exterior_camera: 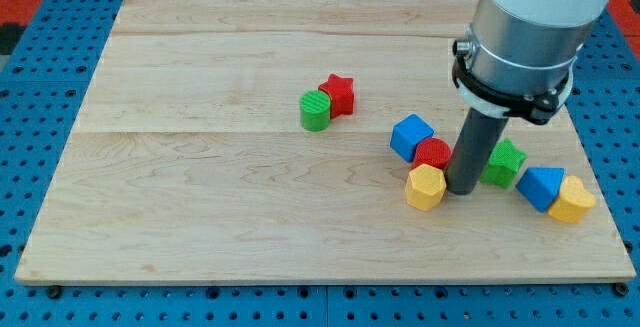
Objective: Move the blue cube diagonal to the bottom right of the green circle
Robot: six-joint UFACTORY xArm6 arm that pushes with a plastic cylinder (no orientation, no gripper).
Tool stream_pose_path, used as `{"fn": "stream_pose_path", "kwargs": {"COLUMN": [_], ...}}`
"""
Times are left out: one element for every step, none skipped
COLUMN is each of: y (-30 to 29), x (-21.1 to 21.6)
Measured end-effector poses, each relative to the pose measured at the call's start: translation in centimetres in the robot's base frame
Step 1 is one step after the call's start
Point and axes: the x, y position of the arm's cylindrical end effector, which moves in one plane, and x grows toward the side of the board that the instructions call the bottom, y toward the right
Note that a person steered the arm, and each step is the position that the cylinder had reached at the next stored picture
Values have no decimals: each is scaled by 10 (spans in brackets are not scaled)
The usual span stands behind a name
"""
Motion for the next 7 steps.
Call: {"fn": "stream_pose_path", "kwargs": {"y": [0,0,0,0,-11,-26,-39], "x": [-18,-35,-51,-65,-67,-75,-95]}}
